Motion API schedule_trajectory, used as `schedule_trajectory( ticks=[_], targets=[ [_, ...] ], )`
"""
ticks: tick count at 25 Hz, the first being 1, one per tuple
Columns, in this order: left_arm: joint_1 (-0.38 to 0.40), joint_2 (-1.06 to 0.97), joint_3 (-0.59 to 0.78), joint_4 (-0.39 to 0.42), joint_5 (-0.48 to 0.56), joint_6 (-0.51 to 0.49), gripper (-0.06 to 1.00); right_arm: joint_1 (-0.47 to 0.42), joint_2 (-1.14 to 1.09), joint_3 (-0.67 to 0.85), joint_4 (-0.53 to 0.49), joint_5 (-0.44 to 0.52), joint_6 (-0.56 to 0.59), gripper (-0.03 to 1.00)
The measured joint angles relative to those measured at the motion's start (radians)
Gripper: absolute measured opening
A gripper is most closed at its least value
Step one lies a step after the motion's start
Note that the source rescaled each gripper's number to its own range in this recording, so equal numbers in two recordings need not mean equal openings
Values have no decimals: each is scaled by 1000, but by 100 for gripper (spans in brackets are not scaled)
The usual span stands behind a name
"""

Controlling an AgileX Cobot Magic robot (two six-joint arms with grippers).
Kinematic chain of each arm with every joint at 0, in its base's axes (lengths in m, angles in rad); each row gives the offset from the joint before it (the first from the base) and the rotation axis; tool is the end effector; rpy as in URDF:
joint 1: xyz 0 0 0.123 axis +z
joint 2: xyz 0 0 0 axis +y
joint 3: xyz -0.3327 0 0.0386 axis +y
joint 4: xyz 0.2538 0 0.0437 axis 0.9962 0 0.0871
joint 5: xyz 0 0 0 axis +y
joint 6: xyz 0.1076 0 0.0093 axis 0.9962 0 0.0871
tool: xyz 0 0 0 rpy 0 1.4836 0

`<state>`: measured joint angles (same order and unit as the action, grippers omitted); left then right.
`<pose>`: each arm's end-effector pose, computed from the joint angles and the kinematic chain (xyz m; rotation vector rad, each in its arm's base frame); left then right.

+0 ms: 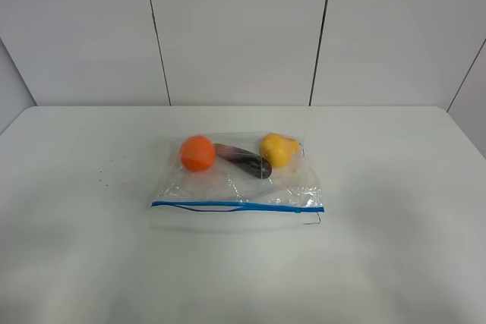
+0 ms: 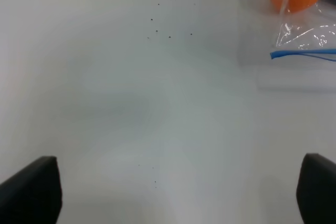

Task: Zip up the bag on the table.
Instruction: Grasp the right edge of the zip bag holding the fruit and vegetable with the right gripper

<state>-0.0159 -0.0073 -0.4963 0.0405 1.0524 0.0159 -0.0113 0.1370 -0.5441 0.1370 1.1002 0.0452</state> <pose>-0.0351 0.0044 0.2718 0.0306 2.0318 0.0484 -0.0201 0.0134 0.2865 0.0594 2.1730 0.1876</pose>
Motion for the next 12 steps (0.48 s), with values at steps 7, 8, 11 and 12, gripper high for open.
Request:
schedule_trajectory(
  ticks=[7, 8, 11, 12],
  targets=[
    [0, 0, 0, 0, 0, 0, 100, 3, 363, -6, 107, -125, -31, 100],
    [0, 0, 0, 0, 0, 0, 100, 3, 420, -10, 117, -161, -45, 100],
    [0, 0, 0, 0, 0, 0, 100, 3, 601, -55, 191, -219, -145, 100],
    [0, 0, 0, 0, 0, 0, 100, 3, 661, -73, 217, -224, -186, 100]
  ],
)
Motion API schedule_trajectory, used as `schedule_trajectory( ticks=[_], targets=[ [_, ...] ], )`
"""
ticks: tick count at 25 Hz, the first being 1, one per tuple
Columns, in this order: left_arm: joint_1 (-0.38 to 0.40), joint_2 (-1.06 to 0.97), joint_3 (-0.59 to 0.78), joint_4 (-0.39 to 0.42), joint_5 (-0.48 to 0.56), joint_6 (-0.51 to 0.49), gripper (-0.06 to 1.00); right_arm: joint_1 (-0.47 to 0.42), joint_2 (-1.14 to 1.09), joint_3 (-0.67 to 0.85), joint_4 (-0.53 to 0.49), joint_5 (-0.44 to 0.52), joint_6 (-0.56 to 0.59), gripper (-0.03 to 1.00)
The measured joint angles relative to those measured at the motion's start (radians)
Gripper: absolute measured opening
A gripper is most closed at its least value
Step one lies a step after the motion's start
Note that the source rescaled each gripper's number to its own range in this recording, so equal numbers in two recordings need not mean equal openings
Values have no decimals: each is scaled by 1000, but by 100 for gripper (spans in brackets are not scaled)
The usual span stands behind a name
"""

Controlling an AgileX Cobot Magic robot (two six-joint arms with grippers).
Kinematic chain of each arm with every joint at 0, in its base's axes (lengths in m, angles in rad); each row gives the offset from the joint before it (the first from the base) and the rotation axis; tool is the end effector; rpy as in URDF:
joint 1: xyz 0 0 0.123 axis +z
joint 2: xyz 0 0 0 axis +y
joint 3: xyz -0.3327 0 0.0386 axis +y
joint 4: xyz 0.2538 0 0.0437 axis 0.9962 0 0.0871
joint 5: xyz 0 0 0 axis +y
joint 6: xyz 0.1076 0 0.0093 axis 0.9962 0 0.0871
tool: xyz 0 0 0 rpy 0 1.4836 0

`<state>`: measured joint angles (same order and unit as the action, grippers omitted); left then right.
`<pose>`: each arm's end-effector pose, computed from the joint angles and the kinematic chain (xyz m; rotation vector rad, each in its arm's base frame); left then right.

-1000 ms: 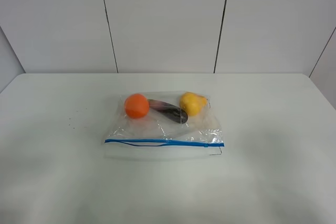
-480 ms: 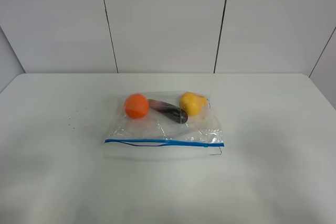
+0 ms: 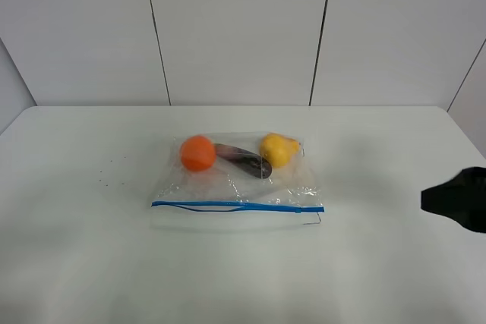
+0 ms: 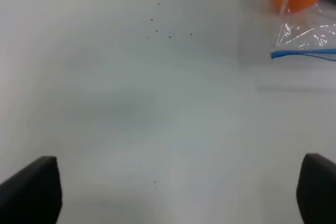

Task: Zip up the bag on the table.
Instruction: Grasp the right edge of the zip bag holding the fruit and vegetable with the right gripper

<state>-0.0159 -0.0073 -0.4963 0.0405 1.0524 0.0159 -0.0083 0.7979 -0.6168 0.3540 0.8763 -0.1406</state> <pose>-0.0351 0.0044 0.2718 0.0306 2.0318 0.0484 0.1145 0.0278 0.3014 0.0141 2.4994 0.3724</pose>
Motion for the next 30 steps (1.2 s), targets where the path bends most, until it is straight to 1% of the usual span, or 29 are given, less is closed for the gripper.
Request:
schedule_trajectory(
  ticks=[5, 8, 10, 12, 14, 17, 20, 22, 24, 30],
  targets=[
    [0, 0, 0, 0, 0, 0, 100, 0, 386, -125, 169, -74, -225, 100],
    [0, 0, 0, 0, 0, 0, 100, -7, 615, -211, 297, -73, -376, 100],
    [0, 0, 0, 0, 0, 0, 100, -25, 740, -268, 404, -45, -504, 100],
    [0, 0, 0, 0, 0, 0, 100, -46, 849, -311, 484, -11, -604, 100],
    [0, 0, 0, 0, 0, 0, 100, -71, 942, -344, 543, 36, -709, 100],
    [0, 0, 0, 0, 0, 0, 100, -117, 1063, -383, 632, 100, -816, 100],
    [0, 0, 0, 0, 0, 0, 100, -147, 1177, -409, 730, 146, -909, 100],
    [0, 0, 0, 0, 0, 0, 100, -151, 1241, -426, 772, 193, -955, 100],
    [0, 0, 0, 0, 0, 0, 100, -151, 1304, -440, 799, 234, -990, 100],
    [0, 0, 0, 0, 0, 0, 100, -151, 1412, -480, 851, 299, -1030, 100]
  ],
)
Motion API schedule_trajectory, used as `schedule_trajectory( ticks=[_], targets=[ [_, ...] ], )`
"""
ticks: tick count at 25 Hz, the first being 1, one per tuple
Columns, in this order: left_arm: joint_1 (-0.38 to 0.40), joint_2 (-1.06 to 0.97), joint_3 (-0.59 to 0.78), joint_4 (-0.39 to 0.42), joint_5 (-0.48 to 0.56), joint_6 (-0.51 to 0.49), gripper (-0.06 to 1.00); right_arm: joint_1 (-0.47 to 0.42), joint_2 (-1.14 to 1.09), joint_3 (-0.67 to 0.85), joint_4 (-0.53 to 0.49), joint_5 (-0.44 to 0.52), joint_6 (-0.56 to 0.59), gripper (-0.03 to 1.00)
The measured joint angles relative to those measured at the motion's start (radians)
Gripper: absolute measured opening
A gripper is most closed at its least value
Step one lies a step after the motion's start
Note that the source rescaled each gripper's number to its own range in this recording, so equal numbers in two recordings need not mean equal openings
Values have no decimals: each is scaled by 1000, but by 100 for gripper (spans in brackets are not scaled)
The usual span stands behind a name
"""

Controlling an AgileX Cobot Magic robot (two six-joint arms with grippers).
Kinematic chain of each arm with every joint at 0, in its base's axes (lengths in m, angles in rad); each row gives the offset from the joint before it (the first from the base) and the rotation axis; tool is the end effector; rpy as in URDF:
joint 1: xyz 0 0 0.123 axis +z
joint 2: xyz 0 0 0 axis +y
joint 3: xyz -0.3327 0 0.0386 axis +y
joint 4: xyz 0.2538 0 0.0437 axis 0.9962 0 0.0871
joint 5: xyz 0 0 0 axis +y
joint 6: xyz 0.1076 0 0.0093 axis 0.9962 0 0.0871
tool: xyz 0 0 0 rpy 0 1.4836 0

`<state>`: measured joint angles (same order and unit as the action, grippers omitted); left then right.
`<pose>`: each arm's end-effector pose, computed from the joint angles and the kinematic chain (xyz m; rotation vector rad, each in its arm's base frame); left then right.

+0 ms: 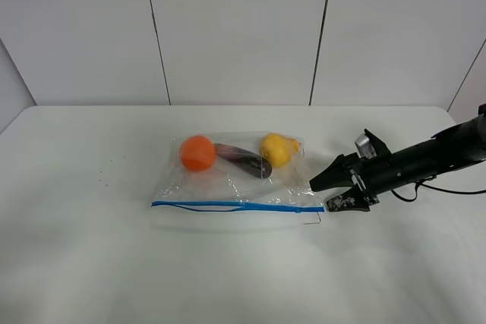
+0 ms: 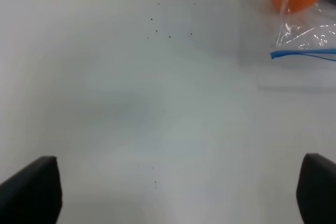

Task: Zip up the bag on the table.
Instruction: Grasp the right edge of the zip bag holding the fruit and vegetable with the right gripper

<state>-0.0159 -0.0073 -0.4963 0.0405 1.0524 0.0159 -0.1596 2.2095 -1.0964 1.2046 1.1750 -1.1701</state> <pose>-0.0351 0.0044 0.2718 0.0306 2.0318 0.0484 0.3818 0.0328 0.1047 -0.1684 2.6107 1.4961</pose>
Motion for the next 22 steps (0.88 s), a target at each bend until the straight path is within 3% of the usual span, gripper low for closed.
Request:
schedule_trajectory(
  ticks=[8, 16, 22],
  targets=[
    [0, 0, 0, 0, 0, 0, 100, 6, 5, -4, 59, 17, -11, 100],
    [0, 0, 0, 0, 0, 0, 100, 103, 5, -5, 113, 17, -12, 100],
    [0, 0, 0, 0, 0, 0, 100, 110, 5, -5, 134, 17, -6, 100]
  ],
)
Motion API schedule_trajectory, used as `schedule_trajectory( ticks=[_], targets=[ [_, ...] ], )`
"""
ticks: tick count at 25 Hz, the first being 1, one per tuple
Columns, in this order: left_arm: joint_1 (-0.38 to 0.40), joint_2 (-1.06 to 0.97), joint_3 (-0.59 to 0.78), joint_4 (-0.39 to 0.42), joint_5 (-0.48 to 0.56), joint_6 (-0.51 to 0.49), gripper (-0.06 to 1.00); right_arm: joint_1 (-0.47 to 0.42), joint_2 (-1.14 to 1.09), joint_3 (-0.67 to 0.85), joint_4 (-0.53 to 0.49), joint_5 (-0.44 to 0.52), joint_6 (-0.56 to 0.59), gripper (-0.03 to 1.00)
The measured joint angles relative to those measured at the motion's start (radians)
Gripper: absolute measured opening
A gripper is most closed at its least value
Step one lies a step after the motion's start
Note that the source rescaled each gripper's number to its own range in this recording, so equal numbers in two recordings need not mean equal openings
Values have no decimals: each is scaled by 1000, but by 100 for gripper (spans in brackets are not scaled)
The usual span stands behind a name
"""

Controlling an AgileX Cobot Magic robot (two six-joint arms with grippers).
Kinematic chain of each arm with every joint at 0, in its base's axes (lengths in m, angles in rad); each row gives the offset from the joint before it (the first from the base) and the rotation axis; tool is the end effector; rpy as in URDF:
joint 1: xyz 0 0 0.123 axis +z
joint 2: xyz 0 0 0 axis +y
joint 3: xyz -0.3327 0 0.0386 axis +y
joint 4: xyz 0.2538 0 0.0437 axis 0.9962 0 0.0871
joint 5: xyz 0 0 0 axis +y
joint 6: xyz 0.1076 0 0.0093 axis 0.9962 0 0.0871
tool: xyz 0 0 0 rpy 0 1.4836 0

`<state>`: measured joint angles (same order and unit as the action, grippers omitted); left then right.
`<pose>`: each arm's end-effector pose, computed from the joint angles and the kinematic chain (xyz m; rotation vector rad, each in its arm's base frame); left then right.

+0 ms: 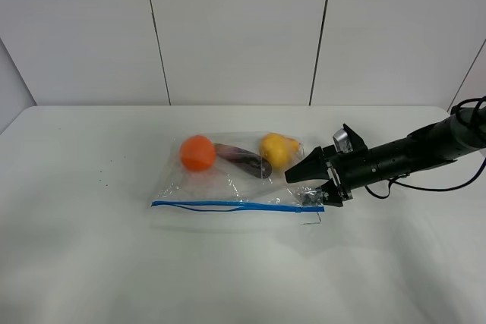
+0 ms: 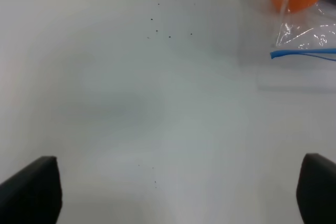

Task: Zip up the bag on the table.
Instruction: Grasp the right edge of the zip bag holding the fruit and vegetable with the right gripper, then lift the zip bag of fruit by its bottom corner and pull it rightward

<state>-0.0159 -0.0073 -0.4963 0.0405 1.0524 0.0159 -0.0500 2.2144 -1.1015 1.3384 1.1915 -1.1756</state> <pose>-0.0351 0.0044 0.2718 0.0306 2.0318 0.0484 0.3872 0.0784 0.1115 -0.1741 2.5383 1.5979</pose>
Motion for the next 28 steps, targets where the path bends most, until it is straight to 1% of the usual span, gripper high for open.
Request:
schedule_trajectory(
  ticks=[2, 4, 8, 10, 15, 21, 22, 23, 28],
  targets=[
    [0, 0, 0, 0, 0, 0, 100, 0, 0, 0, 0, 1, 3, 100],
    [0, 0, 0, 0, 0, 0, 100, 0, 0, 0, 0, 3, 5, 93],
    [0, 0, 0, 0, 0, 0, 100, 0, 0, 0, 0, 3, 20, 66],
    [0, 0, 0, 0, 0, 0, 100, 0, 0, 0, 0, 4, 28, 54],
    [0, 0, 0, 0, 0, 0, 100, 0, 0, 0, -8, 6, 46, 36],
    [0, 0, 0, 0, 0, 0, 100, 0, 0, 0, -20, 6, 50, 4],
    [0, 0, 0, 0, 0, 0, 100, 0, 0, 0, -20, 6, 50, 1],
    [0, 0, 0, 0, 0, 0, 100, 0, 0, 0, -22, 6, 50, 0],
    [0, 0, 0, 0, 0, 0, 100, 0, 0, 0, -23, 6, 50, 0]
  ],
)
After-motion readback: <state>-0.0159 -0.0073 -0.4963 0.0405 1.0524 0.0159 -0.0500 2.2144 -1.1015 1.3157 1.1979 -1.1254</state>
